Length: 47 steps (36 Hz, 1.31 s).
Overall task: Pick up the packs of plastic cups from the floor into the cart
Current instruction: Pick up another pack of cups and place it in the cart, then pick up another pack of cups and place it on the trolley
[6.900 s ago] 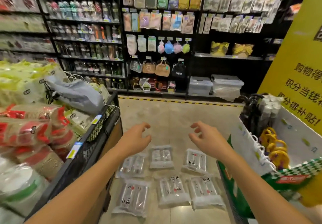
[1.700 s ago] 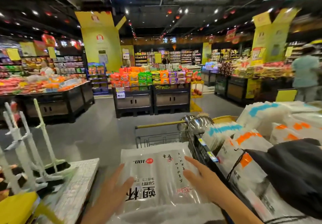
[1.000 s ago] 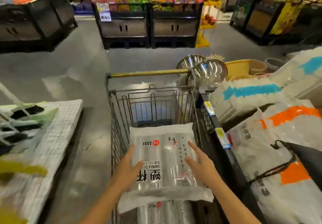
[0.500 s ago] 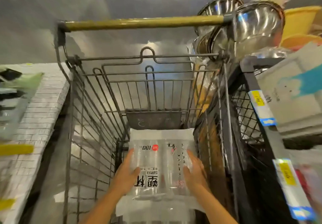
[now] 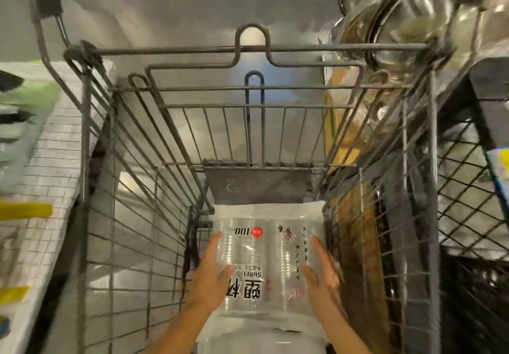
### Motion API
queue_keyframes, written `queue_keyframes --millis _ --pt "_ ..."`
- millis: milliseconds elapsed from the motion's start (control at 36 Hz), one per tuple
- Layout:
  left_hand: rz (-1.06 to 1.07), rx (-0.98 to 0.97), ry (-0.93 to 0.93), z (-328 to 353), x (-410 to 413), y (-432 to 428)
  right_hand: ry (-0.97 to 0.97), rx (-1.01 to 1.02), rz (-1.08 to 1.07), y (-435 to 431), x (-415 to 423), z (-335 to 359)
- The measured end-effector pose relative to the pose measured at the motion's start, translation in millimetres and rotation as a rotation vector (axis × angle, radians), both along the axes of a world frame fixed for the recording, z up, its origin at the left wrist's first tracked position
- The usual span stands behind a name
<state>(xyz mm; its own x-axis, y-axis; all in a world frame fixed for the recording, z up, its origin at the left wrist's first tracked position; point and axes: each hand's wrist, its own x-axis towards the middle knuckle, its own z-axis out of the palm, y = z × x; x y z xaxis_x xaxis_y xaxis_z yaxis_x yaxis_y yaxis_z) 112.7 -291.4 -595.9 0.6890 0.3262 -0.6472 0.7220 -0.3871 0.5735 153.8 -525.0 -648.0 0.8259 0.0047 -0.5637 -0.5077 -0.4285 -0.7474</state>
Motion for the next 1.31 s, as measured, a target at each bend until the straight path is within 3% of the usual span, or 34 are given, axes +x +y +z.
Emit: queue_keyframes --millis 83,278,389,583,750,972,1306 --pt "-0.039 0.003 0.025 3.4 6.3 -1.1 0.046 0.041 -0.008 -0.3 5.9 15.8" --pt "-0.214 0.179 0.091 50.5 3.8 5.1 0.126 -0.322 0.358 -2.3 29.1 112.8" --pt "-0.281 0.243 -0.045 122.1 16.3 17.1 -0.065 -0.408 0.578 17.5 54.5 183.9" --pt "-0.285 0.4 -0.219 272.2 33.2 46.1 -0.417 -0.486 0.719 73.4 82.3 336.6" --pt "-0.227 0.545 -0.337 390.9 9.7 75.4 -0.536 -0.528 0.803 114.0 64.3 452.7" --pt "-0.101 0.739 -0.461 505.7 -86.5 110.6 -0.719 -0.483 0.864 166.3 -12.7 567.2" --pt "0.149 0.895 -0.446 558.0 -341.4 176.8 -0.936 -0.41 1.095 270.7 -220.8 634.9"
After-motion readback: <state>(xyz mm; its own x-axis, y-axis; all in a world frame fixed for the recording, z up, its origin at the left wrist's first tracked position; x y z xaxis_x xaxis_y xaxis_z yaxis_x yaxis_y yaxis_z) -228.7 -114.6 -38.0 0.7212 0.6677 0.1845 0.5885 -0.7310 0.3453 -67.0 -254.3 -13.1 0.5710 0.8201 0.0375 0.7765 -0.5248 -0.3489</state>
